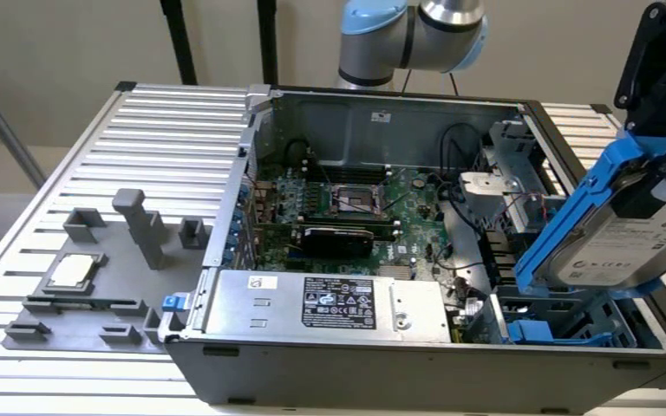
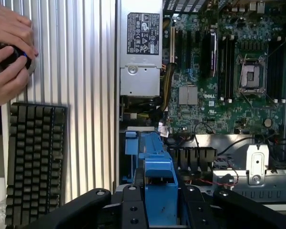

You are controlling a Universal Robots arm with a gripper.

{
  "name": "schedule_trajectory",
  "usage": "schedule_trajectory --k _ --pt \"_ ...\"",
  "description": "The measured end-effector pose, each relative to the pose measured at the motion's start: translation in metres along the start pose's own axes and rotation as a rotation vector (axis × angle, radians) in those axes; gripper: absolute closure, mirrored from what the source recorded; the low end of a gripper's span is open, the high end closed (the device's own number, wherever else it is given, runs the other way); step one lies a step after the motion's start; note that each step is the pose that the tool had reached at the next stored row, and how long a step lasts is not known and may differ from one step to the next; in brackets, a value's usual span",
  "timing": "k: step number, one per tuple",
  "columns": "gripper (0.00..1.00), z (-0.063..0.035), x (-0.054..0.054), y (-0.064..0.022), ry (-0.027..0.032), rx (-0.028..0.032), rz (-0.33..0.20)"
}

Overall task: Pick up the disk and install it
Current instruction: 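Insert the disk into the insertion slot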

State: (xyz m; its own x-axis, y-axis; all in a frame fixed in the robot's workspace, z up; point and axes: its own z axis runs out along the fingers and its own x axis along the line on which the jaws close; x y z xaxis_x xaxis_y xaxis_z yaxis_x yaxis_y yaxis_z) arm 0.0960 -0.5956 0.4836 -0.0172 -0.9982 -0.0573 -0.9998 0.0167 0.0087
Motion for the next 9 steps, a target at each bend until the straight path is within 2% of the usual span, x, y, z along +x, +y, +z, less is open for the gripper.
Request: schedule_trajectory --k 9 --pt "1.0 0.0154 0.001 -0.0043 0.0004 -0.0042 0.0"
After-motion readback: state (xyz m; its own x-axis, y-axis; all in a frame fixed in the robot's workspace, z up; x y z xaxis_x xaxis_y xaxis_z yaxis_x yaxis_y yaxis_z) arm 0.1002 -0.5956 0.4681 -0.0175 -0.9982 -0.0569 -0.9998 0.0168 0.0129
